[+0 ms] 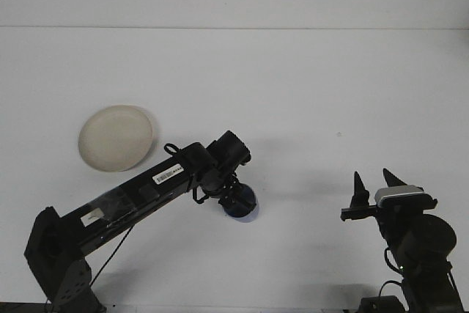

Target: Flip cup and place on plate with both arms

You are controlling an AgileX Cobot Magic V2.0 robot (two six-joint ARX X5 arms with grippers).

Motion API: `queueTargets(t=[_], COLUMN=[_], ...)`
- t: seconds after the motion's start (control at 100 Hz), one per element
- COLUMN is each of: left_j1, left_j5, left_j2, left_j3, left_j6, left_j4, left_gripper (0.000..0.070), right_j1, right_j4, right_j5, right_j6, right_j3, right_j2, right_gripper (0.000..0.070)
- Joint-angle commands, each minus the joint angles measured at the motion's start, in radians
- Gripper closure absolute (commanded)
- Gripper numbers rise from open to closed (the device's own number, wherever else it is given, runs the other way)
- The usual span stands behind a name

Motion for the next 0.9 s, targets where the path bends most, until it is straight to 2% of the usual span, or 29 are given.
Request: queueTargets(t=[0.0, 0.24, 0.48, 0.73, 0.89], left_j1=[-0.010, 0.006, 0.093, 0.310, 0.484], left_j5=[-0.003, -0.010, -0.145, -0.265, -0.269], left_j2=[0.020, 0.012, -0.038, -0.079, -0.077], left_j3=[0.024, 0.063, 0.219, 0.369, 0.378], left_j6=[0.017, 0.046, 0.095, 0.125, 0.143], left_j4=[0.002, -0.056, -0.205, -0.320, -0.340], left_gripper=[0.0696, 0.0696, 0.0696, 0.0696, 0.0696], right_j1=[0.000, 0.000, 0.000, 0.000, 0.000], right_j4=[0.009, 0.009, 0.009, 0.009, 0.009], right_j5=[-0.002, -0.002, -0.002, -0.002, -0.002], right_j6=[0.002, 0.002, 0.002, 0.002, 0.002], right_j3=[0.010, 0.010, 0.010, 0.010, 0.010], right_j2=[0.001, 0.001, 0.001, 0.001, 0.001], right_gripper=[0.0285, 0.0285, 0.0285, 0.0285, 0.0285])
